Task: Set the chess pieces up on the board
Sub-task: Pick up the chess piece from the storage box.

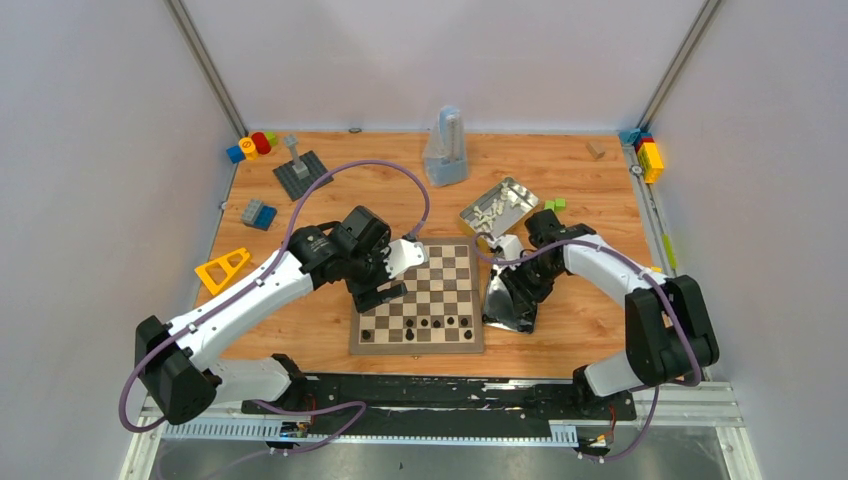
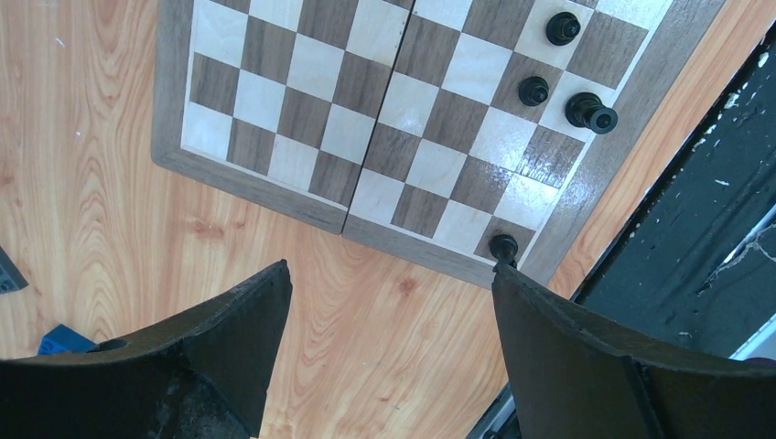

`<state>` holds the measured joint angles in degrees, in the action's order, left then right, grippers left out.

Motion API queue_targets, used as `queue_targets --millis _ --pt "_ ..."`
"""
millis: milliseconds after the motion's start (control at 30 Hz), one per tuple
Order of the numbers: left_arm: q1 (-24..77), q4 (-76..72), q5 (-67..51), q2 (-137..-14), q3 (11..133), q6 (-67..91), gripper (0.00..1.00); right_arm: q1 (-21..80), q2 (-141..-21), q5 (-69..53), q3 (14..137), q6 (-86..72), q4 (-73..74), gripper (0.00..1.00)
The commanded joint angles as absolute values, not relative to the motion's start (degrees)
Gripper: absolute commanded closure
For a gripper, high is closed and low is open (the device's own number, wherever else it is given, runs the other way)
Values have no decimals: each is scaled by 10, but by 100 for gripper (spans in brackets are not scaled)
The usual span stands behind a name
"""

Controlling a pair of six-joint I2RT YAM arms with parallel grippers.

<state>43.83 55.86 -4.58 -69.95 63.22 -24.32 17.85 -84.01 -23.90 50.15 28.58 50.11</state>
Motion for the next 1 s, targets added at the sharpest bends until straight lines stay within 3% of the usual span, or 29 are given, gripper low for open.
queue_targets --millis 0,500,700,967 --pt "436 546 -46 -690 638 -234 11 204 -832 -191 487 276 480 63" --pt "435 546 -47 -688 633 -236 10 244 -854 -128 482 251 448 69" --pt "434 546 -44 -687 631 -236 10 244 -835 -104 499 241 439 64" --pt "434 544 -43 -686 631 -237 10 229 -835 -87 537 261 398 48"
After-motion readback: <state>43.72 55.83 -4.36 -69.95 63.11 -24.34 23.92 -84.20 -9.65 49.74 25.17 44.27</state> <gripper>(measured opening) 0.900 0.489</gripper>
